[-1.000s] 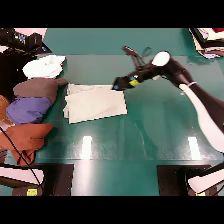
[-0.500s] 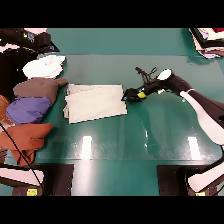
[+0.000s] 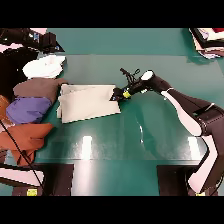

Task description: Fold the shirts.

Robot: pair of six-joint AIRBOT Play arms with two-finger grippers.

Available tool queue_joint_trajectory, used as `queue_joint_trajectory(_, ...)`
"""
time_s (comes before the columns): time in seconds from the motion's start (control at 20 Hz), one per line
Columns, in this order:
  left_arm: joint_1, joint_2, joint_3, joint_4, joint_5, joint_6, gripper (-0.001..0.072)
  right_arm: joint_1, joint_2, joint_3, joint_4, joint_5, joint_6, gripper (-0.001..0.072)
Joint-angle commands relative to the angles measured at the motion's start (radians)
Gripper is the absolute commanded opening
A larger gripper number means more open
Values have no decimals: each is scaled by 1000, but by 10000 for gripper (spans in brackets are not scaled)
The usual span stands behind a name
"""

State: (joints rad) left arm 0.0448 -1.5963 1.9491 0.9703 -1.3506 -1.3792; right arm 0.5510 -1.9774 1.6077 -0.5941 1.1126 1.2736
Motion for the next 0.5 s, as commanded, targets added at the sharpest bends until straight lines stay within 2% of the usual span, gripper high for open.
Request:
queue_joint_trajectory(0.0,-2,1,0,-5,-4,-1,22,-47,67,-38,-31,-66,1,14)
queue_joint_trajectory(0.2,-6,1,0,-9,-4,-2,22,-239,283,-215,-132,-129,1,14)
queue_joint_trajectory(0.45,-90,1,0,-6,14,-1,23,-625,582,-426,-235,-156,2,15)
